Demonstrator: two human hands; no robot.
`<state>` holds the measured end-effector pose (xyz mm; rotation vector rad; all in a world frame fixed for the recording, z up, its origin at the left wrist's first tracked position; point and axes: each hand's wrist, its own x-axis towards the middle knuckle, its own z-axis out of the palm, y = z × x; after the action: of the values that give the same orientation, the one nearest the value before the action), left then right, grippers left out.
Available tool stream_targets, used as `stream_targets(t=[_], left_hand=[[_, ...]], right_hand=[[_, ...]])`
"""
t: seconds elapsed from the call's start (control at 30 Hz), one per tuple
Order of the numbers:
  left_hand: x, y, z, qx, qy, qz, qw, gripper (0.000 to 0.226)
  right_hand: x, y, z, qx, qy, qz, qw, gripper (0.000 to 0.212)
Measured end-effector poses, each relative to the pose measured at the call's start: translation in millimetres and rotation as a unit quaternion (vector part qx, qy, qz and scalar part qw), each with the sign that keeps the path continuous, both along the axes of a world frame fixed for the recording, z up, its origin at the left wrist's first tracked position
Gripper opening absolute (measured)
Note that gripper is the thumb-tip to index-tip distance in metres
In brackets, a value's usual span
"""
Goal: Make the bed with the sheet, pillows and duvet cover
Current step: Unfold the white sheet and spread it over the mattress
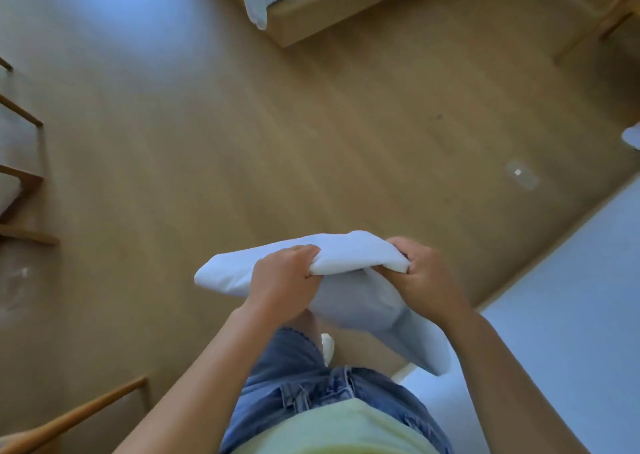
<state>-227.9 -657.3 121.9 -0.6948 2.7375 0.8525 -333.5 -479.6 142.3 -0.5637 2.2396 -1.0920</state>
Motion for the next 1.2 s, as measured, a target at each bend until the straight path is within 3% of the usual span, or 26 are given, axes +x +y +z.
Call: stream_targets(t=[0.17, 0.3, 0.4, 0.5, 0.6, 0.8, 1.2], left_hand=[[-142, -56, -12, 0.031, 0.023, 0.04, 0.998, 0.009], [-270, -117, -18, 0.038, 0.015, -0.033, 0.999, 0.007], [-363, -157, -21, 0.038, 0.017, -0.079, 0.996, 0.018], [-453, -188, -31, -0.031, -0.013, -0.156, 0.987, 0.038], [-548, -206, -43, -0.052, -0.024, -0.211, 0.976, 0.035], [-741, -194, -53, -0.036, 0.008, -0.185, 0.982, 0.023], [-1096, -200, -10, -0.058, 0.111, -0.085, 0.988, 0.026]], right_hand=[[-142, -57, -14, 0.016, 0.02, -0.015, 1.0, 0.011], [-260, -101, -17, 0.025, 0.024, -0.031, 0.999, 0.015], [-339, -122, -9, 0.035, 0.007, -0.042, 0.998, 0.015], [-415, -136, -6, 0.018, -0.021, -0.092, 0.995, 0.022], [-491, -141, -15, -0.011, -0.042, -0.156, 0.987, 0.023], [-668, -128, -41, -0.033, -0.049, -0.216, 0.975, 0.008], [-1050, -134, -14, -0.002, 0.046, -0.154, 0.987, 0.005]])
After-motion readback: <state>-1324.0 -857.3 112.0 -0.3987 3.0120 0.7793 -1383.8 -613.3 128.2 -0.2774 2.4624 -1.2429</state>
